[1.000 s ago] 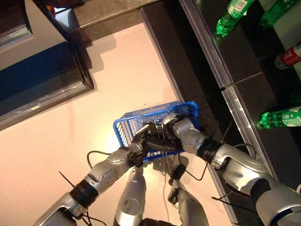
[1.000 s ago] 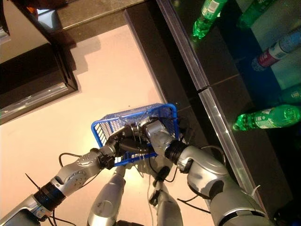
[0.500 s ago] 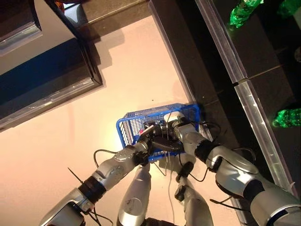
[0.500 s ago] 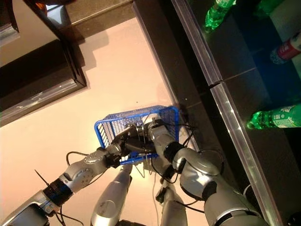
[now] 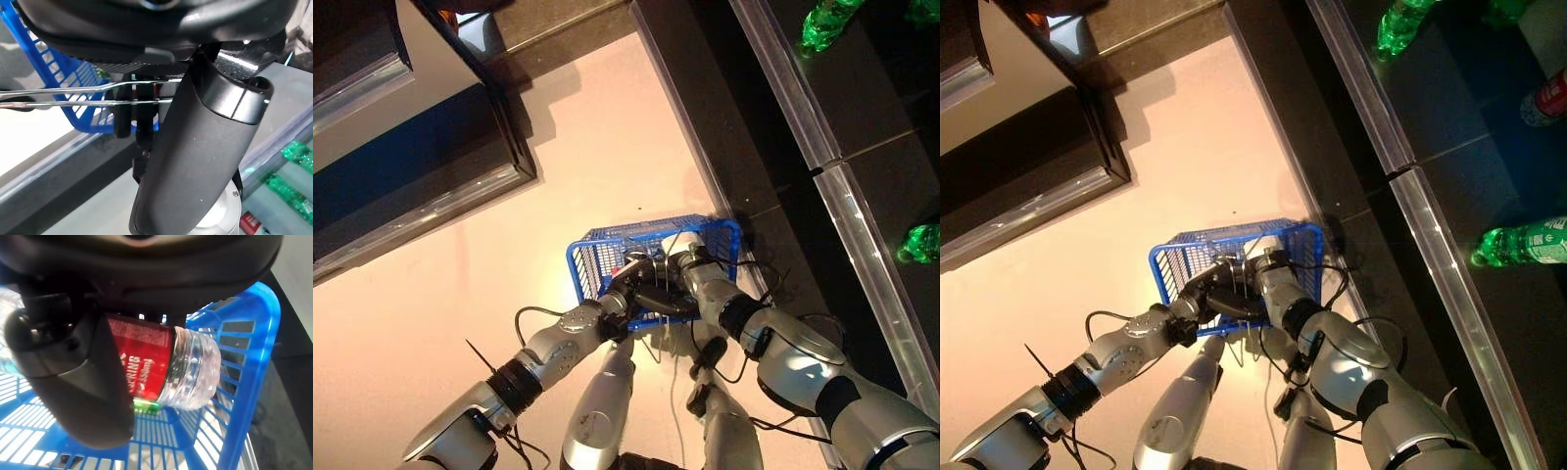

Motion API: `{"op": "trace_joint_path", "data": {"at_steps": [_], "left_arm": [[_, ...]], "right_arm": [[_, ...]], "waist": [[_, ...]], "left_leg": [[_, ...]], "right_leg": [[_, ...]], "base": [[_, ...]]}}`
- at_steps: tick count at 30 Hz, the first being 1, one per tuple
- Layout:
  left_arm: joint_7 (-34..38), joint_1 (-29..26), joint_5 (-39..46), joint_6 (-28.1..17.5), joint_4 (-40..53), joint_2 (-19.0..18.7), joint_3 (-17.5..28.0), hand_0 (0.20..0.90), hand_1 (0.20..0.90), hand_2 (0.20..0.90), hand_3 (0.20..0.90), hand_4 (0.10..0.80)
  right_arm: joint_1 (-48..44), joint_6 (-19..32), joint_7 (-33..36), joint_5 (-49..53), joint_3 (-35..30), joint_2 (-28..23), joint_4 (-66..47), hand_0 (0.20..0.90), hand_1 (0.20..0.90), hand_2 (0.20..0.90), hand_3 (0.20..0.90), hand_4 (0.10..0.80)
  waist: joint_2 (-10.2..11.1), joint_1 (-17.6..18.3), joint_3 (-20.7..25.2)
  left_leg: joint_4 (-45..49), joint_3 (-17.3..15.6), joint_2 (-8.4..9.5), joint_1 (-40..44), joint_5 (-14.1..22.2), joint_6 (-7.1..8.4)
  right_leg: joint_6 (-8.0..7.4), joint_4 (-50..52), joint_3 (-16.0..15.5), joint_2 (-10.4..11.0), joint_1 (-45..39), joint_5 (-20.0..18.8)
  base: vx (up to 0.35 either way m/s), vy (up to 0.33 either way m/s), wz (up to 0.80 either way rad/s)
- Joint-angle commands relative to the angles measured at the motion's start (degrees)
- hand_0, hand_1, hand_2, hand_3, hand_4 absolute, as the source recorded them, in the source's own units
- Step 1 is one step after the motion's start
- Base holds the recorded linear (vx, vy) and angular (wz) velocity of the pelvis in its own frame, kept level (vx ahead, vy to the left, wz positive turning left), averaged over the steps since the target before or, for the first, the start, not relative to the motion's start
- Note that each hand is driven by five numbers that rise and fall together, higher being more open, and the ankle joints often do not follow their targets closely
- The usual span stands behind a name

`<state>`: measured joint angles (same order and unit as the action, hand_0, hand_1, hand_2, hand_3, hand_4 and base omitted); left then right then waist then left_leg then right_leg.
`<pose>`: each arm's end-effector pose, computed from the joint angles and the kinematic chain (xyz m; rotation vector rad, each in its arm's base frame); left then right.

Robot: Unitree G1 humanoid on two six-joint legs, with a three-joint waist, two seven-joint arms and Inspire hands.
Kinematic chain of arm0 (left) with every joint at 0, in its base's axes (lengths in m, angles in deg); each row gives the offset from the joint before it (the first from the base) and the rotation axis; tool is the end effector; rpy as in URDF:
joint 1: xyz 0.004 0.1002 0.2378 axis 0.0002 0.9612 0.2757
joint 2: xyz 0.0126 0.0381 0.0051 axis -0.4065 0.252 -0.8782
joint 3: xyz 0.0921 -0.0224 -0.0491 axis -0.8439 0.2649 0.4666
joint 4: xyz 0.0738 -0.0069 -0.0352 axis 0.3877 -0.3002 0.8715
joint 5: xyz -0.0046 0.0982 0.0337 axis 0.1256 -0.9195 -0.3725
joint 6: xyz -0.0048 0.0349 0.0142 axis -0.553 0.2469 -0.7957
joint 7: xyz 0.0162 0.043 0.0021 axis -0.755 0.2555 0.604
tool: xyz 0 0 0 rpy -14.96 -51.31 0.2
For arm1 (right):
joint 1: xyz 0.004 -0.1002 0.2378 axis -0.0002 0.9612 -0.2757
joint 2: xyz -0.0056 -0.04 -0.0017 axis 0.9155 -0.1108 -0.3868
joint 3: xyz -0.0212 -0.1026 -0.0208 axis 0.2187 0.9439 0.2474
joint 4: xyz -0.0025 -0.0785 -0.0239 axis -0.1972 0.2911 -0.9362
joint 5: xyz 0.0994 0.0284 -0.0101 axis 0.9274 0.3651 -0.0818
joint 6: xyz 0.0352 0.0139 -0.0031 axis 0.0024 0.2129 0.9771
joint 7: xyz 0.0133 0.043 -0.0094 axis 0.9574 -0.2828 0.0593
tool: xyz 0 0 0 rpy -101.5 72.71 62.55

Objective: Pick up the drink and place into the basket.

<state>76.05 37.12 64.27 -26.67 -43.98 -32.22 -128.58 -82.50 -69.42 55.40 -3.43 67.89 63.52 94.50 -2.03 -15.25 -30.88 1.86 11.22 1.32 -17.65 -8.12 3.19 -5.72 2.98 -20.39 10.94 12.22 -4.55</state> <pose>0.2619 0.1031 0.0638 -0.1806 0.2970 -0.6261 0.3434 -0.0820 0.0796 -1.7892 0.2111 0.4428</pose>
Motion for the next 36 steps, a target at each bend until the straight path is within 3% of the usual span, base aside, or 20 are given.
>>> {"op": "trace_joint_path", "data": {"at_steps": [1, 9, 14, 19, 26, 36], "left_arm": [[-10.74, -13.28, 4.62, -14.63, 17.96, 15.52, -0.77, 0.3, 0.3, 0.3, 0.2, 0.1], [-3.83, -12.74, -0.67, -16.2, 18.79, 12.76, 1.25, 0.3, 0.3, 0.3, 0.2, 0.1], [-0.97, -8.39, 0.33, -14.77, 21.83, 8.11, 5.95, 0.3, 0.3, 0.3, 0.2, 0.1], [-2.72, -1.41, 1.48, -11.73, 27.01, 3.35, 11.99, 0.3, 0.3, 0.3, 0.2, 0.1], [-3.37, 4.3, 1.24, -9.14, 31.5, 0.87, 16.45, 0.3, 0.3, 0.3, 0.2, 0.1], [1.89, 12.31, -1.75, -10.5, 31.43, -0.63, 22.9, 0.3, 0.3, 0.3, 0.2, 0.1]], "right_arm": [[-7.64, 1.96, 5.27, -2.92, 0.62, 5.93, -0.23, 0.9, 0.9, 0.9, 0.9, 0.8], [-7.46, 3.48, 10.14, 1.35, 0.03, 3.53, -3.34, 0.9, 0.9, 0.9, 0.9, 0.8], [-6.67, 2.83, 12.73, 4.18, -1.65, -1.73, -10.94, 0.9, 0.9, 0.9, 0.9, 0.8], [-4.23, -2.37, 11.22, 5.35, -4.25, -8.83, -24.87, 0.9, 0.9, 0.9, 0.9, 0.8], [0.15, -5.24, 10.27, 5.37, -7.54, -13.3, -36.19, 0.9, 0.9, 0.9, 0.9, 0.8], [11.39, -4.33, 15.5, 9.79, -17.04, -19.19, -52.03, 0.9, 0.9, 0.9, 0.9, 0.8]], "waist": [[-1.24, 1.08, 2.69], [-0.15, 1.28, 3.19], [0.92, 1.05, 3.73], [2.41, 0.6, 4.2], [3.63, 0.79, 4.67], [4.55, 2.43, 6.32]], "left_leg": [[1.62, -4.33, 1.77, -0.88, 2.17, -3.99], [0.65, -4.32, 1.09, -0.04, 2.0, -3.82], [0.23, -4.25, 0.58, 1.09, 2.25, -3.41], [-0.09, -3.94, -0.19, 2.31, 2.66, -2.8], [-1.14, -3.89, -1.07, 3.93, 2.67, -2.45], [-2.09, -4.19, -1.91, 6.15, 3.29, -2.1]], "right_leg": [[-0.55, 3.26, 3.78, 2.24, 1.31, -1.39], [-0.61, 2.88, 3.84, 1.52, 0.95, -1.32], [-0.57, 2.29, 3.72, 0.96, -0.2, -0.93], [-0.5, 1.93, 3.12, 0.29, -1.6, -0.39], [-0.09, 1.05, 3.33, -0.89, -3.26, 0.13], [0.3, 0.56, 4.52, -2.05, -5.21, 1.32]], "base": [[0.0, 0.0, 0.0], [-0.007, -0.025, 0.0], [-0.002, -0.046, -0.02], [-0.004, -0.088, -0.03], [-0.012, -0.056, -0.03], [-0.004, -0.015, -0.03]]}}
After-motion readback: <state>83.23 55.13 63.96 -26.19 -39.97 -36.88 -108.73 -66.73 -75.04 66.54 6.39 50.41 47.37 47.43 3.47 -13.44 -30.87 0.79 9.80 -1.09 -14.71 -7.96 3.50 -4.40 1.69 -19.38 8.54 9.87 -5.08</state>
